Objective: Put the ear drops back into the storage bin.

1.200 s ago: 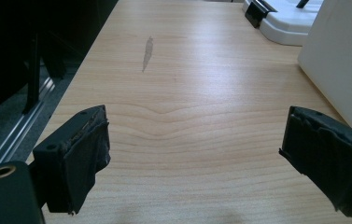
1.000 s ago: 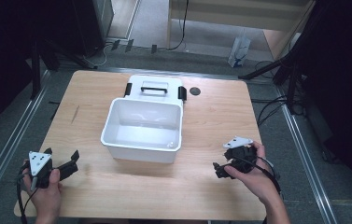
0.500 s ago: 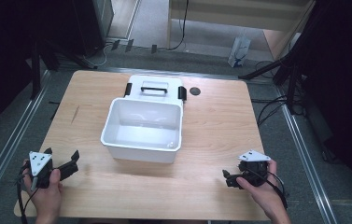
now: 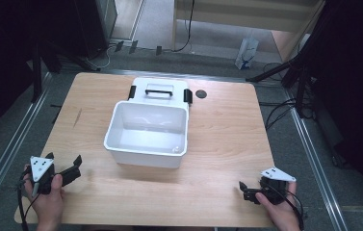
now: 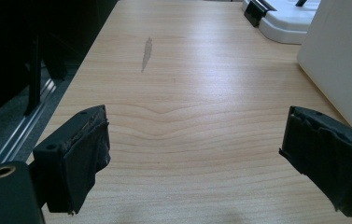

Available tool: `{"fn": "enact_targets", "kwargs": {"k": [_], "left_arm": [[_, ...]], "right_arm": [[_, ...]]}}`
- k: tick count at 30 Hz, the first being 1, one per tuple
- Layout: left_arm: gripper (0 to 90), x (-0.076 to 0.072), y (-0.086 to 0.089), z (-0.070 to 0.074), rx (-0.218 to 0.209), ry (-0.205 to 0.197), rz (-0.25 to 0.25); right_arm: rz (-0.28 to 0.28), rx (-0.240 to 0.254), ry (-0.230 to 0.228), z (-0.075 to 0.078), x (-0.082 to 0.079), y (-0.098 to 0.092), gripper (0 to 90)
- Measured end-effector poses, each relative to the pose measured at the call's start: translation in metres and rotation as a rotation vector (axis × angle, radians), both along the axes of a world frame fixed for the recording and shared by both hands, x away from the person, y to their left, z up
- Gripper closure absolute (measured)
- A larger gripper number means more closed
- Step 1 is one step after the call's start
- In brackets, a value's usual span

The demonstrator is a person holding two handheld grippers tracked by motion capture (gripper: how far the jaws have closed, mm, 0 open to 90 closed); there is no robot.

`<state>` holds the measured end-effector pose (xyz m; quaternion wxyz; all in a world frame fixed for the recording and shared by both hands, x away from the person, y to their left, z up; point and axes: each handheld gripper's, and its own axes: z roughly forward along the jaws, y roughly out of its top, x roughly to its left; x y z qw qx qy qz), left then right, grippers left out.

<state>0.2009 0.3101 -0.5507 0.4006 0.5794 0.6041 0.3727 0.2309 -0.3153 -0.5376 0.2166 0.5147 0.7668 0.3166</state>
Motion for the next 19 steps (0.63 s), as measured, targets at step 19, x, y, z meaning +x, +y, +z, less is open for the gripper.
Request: {"fn": "enact_targets", "kwargs": {"k": [19], "left_arm": [[8.3,0.000,0.000,0.000,0.003,0.000,0.002]], "right_arm": [[-0.129,0.197,-0.102,-0.012,-0.025,-0.034,0.0]]}}
